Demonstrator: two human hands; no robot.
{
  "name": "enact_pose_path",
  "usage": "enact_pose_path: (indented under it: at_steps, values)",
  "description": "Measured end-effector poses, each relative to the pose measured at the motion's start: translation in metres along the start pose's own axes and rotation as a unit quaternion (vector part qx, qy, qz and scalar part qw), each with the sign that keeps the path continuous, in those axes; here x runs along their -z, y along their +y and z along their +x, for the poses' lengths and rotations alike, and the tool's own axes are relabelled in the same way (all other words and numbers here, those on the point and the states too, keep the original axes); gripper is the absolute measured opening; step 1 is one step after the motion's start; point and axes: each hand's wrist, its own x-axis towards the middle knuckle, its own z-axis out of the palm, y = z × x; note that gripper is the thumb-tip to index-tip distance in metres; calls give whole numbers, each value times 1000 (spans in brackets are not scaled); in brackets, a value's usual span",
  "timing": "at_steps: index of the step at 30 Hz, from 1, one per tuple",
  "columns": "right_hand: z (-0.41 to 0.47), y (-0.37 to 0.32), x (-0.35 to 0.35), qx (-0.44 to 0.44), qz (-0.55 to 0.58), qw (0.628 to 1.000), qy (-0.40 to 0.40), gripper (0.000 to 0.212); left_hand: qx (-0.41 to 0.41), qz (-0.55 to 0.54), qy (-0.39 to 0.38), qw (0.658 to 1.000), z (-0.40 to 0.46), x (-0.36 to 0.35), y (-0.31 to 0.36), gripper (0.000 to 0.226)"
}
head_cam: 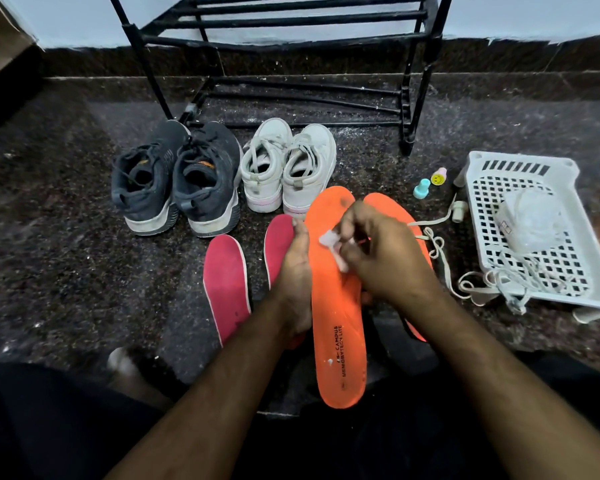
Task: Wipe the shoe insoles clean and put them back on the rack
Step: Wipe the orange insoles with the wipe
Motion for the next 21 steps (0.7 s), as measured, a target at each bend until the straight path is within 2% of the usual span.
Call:
enact_pose_path:
  at_steps: [2, 3, 7, 8, 11, 12, 16, 17, 20, 21]
  values:
    - [4, 2, 3, -17, 20, 997, 68, 28, -4, -3, 0, 1000, 1, -4, -5, 93]
    - [4, 1, 1, -22, 34, 998, 57, 29, -15, -14, 1, 1000, 1, -4, -6, 91]
    - [-10, -4, -16, -7, 20, 997, -79, 32, -11, -49, 29, 998, -2, 1, 3, 98]
    - [-10, -4, -14, -6, 22, 997, -72, 32, -23, -52, 39, 998, 0, 3, 4, 96]
    - [0, 5, -5, -32, 6, 999, 37, 31, -54, -23, 55, 997, 4, 4, 3, 90]
    - [1, 7, -5, -44, 2, 998, 43, 31, -53, -23, 63, 996, 4, 3, 2, 89]
    - [-12, -9, -21, -30, 13, 998, -61, 30, -55, -69, 58, 994, 0, 4, 8, 88]
    - [-11, -10, -21, -25, 23, 998, -57, 30, -59, -73, 53, 994, 1, 5, 10, 89]
    - [1, 0, -10, -50, 32, 997, 55, 24, -72, -55, 51, 995, 6, 6, 7, 93]
    - [3, 3, -9, -59, 25, 996, 63, 23, -68, -53, 53, 995, 5, 3, 6, 93]
